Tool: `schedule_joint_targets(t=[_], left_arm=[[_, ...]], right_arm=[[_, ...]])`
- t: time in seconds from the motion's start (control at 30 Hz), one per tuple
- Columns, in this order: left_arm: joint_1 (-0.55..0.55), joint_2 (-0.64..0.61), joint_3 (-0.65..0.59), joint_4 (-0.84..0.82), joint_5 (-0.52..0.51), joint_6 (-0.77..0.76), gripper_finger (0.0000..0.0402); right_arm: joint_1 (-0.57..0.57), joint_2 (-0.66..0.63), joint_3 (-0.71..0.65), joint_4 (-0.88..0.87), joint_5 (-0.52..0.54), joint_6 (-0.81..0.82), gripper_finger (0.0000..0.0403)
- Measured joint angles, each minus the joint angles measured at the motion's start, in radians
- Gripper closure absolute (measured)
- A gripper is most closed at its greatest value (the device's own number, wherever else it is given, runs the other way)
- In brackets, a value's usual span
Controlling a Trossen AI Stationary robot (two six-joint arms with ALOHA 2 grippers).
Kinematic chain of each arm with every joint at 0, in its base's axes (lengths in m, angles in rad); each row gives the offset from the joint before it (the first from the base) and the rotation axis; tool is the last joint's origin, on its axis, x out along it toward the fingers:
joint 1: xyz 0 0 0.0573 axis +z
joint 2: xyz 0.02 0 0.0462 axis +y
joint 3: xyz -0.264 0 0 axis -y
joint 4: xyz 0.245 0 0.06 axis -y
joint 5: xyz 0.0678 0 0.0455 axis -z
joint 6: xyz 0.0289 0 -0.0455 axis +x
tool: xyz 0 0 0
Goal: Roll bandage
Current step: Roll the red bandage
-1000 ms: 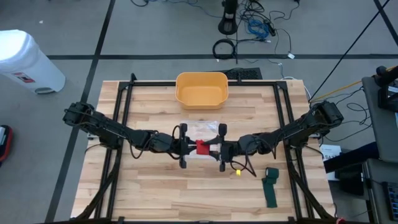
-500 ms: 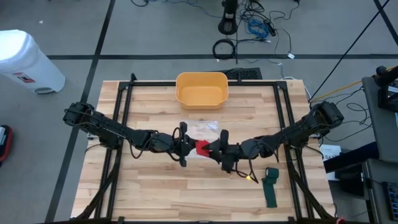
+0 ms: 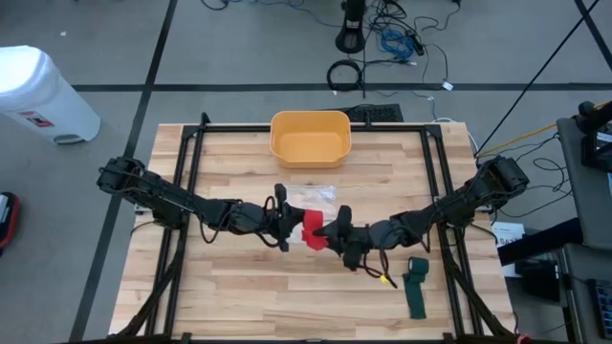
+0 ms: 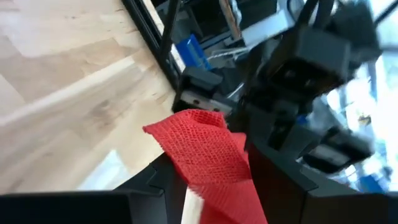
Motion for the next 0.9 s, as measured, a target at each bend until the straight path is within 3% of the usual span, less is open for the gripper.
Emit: schedule_joint_targets(t=[0.3,0.73,0.83,0.9], left_arm=[[-0.001,0.0,0.0,0.02,-0.027,0.056,0.0388],[0.0,-0.001,0.0,0.053,-0.043,0.104,0.0388],[0.0,-0.001,0.0,0.051,-0.049,0.104,0.0388],[0.0,-0.001,0.0,0.051,-0.052,0.104,0.0388]], right_arm=[[0.0,0.0,0.0,-0.071,0.004,0.217,0.0248],[0.008,0.0,0.0,-0.131,0.061,0.099,0.0248],[0.021,0.0,0.0,-0.13,0.064,0.175,0.0248],[0.029,0.0,0.0,-0.121,0.062,0.309,0.0248]])
